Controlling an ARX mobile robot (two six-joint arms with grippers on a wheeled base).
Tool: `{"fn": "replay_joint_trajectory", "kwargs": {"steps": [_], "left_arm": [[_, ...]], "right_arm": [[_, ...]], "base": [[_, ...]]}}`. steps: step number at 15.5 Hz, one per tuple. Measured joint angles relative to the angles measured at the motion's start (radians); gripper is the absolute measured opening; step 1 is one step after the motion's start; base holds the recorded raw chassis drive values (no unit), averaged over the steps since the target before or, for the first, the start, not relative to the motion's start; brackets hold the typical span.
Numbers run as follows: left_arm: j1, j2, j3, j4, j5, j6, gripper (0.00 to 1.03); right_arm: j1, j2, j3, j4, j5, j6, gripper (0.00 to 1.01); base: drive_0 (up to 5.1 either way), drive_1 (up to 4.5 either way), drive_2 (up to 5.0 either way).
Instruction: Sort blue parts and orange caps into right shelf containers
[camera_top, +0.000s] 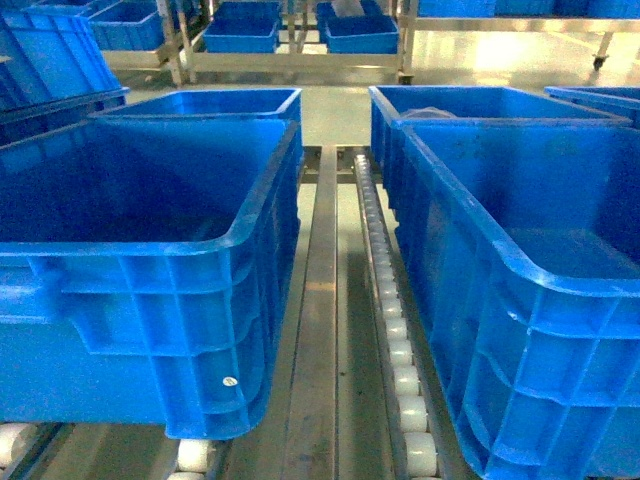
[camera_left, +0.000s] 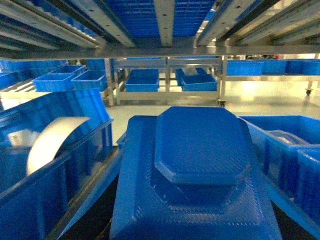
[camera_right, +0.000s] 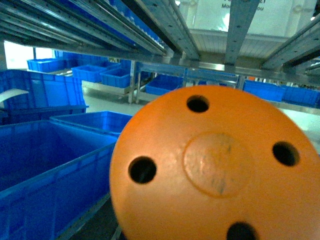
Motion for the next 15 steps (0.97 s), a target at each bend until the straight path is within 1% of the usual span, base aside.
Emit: {"fn": "replay_joint_trajectory", "kwargs": {"steps": [1, 2, 3, 4, 5, 6, 7, 8, 9, 10, 12, 13, 14, 15], "left_arm": [[-0.014, 0.16, 0.096, 0.015, 0.014, -0.006, 0.41], [-0.026, 0.341, 0.205, 0.003, 0.012, -0.03, 0.41], [-0.034, 0.481, 0.286, -0.012, 0.002, -0.054, 0.41], [-0.039, 0.587, 0.359, -0.055, -0.003, -0.089, 0.42], [-0.045, 0.635, 0.404, -0.061, -0.003, -0.114, 0.52], [-0.051, 0.645, 0.431, -0.042, -0.002, -0.131, 0.64], [-0.054, 0.643, 0.437, -0.03, -0.002, -0.132, 0.75], [-0.053, 0.642, 0.432, -0.045, 0.01, -0.14, 0.89], [-0.053, 0.642, 0.422, -0.05, 0.01, -0.15, 1.0], [-0.051, 0.642, 0.422, -0.049, 0.01, -0.156, 0.97], [-0.05, 0.642, 0.422, -0.049, 0.01, -0.158, 0.98], [-0.05, 0.642, 0.411, 0.001, -0.01, -0.145, 0.94], [-0.043, 0.548, 0.256, 0.101, -0.043, -0.085, 0.68], [-0.04, 0.518, 0.218, 0.107, -0.041, -0.077, 0.61]], "right_arm": [[0.016, 0.175, 0.095, 0.083, 0.029, -0.012, 0.44], [0.023, 0.386, 0.21, 0.121, 0.088, -0.025, 0.44], [0.028, 0.579, 0.315, 0.1, 0.149, -0.025, 0.44], [0.029, 0.718, 0.385, 0.072, 0.192, -0.024, 0.44], [0.029, 0.815, 0.442, 0.061, 0.226, -0.024, 0.44], [0.029, 0.873, 0.495, 0.06, 0.253, -0.021, 0.47], [0.03, 0.881, 0.512, 0.072, 0.274, -0.022, 0.58], [0.035, 0.876, 0.515, 0.086, 0.309, -0.032, 0.73], [0.035, 0.875, 0.515, 0.083, 0.311, -0.034, 0.86], [0.035, 0.876, 0.515, 0.082, 0.312, -0.037, 0.98], [0.035, 0.877, 0.511, 0.106, 0.313, -0.033, 0.96], [0.034, 0.857, 0.459, 0.194, 0.312, -0.002, 0.84], [0.008, 0.742, 0.291, 0.243, 0.265, 0.028, 0.56], [-0.007, 0.709, 0.248, 0.25, 0.264, 0.03, 0.47]], "base": [[0.0, 0.0, 0.0], [0.0, 0.0, 0.0], [0.0, 0.0, 0.0], [0.0, 0.0, 0.0], [0.0, 0.0, 0.0], [0.0, 0.0, 0.0], [0.0, 0.0, 0.0], [0.0, 0.0, 0.0], [0.0, 0.0, 0.0], [0.0, 0.0, 0.0], [0.0, 0.0, 0.0], [0.0, 0.0, 0.0], [0.0, 0.0, 0.0], [0.0, 0.0, 0.0]]}}
